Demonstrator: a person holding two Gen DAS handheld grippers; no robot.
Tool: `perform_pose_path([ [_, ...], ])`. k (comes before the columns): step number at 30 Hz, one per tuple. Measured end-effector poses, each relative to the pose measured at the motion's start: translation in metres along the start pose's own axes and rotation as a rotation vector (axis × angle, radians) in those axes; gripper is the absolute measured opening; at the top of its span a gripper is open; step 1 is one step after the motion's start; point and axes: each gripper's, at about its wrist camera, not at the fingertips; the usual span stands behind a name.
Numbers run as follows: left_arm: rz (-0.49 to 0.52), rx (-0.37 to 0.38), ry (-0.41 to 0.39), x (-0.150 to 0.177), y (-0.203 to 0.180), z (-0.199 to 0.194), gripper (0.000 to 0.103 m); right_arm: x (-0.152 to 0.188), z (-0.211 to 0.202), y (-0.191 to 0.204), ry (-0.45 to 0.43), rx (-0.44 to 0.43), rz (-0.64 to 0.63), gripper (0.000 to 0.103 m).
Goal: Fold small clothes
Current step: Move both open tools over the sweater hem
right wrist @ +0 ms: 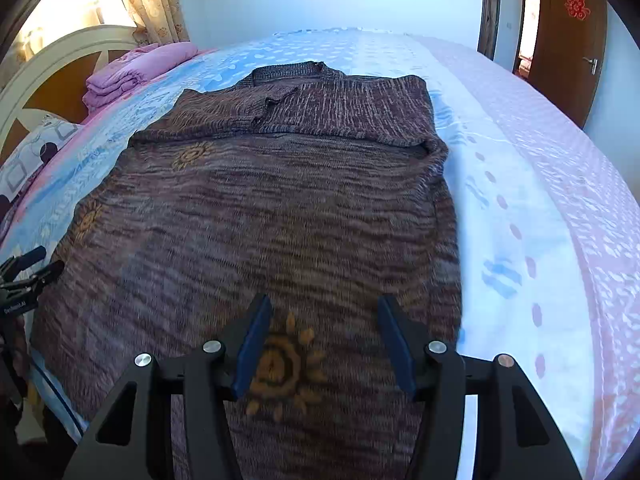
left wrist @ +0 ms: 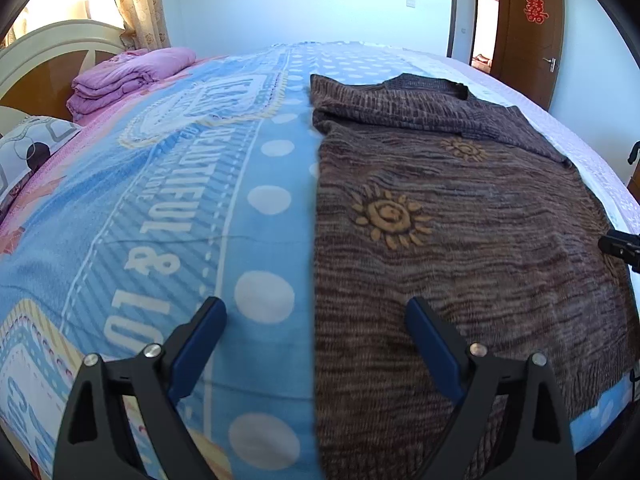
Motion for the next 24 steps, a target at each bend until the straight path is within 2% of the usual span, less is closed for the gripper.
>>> perform_pose_path([
  [20,-0.007,0.023,0.019,0.027,0.007,-0.023,0.085,0.053,-0.035,0.012,0.038,0.026,0.012,0.057],
  [24,-0.006,0.044,0.026,0.033,0.007,-0.031,0.073,0.068,-0.044,0.013,0.056,0.02,0.014,0.057],
])
Point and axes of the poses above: each gripper's, at about its wrist camera, not at the fingertips, and z roughly the way its jaws point, y to its left, x to its underside, and after that the axes turned 14 degrees about -z, right-handed
